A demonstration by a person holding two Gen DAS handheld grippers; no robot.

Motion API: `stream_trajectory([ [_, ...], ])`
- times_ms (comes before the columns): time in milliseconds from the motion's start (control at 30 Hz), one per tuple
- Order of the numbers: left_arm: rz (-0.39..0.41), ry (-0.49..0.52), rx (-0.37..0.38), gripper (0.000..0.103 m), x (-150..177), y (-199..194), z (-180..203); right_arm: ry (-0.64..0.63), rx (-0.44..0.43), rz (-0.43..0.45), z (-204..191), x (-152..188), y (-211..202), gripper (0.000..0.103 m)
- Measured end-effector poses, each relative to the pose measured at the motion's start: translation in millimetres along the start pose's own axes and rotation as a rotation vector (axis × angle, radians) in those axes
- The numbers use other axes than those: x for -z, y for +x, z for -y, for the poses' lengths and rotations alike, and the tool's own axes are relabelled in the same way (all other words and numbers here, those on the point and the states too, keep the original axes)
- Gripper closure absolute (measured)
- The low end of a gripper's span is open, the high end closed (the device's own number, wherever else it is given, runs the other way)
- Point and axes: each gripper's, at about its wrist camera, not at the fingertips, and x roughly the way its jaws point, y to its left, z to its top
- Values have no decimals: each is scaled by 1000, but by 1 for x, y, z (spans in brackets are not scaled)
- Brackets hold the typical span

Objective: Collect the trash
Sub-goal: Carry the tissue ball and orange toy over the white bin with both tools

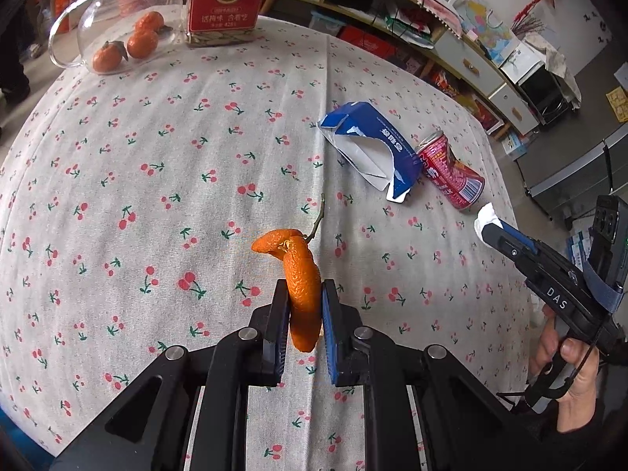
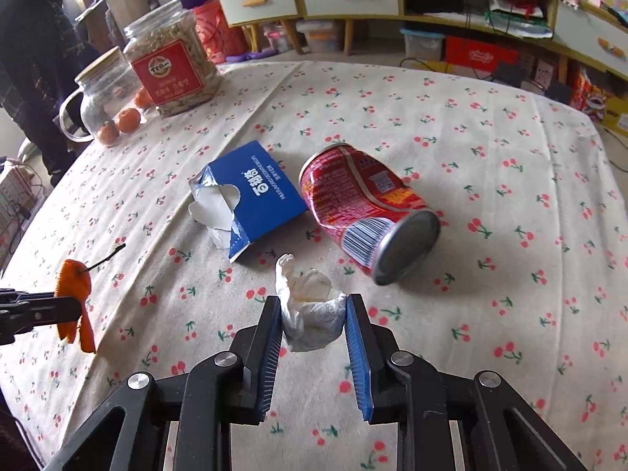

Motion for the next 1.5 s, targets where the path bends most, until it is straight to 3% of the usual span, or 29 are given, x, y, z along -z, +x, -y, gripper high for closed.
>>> stream_trajectory([
  [433, -4, 81, 24, 87, 2, 7, 48, 73, 27, 73, 45, 27, -65, 75],
  [867, -18, 208, 76, 87, 17, 21, 129, 185, 92, 141, 115, 75, -132, 75],
  [1333, -71, 391, 137, 87, 33, 58, 256, 512, 218, 142, 246, 142, -183, 73],
  [1500, -87, 450, 162, 87, 39, 74, 302, 593, 226, 92, 274, 157, -183, 65],
])
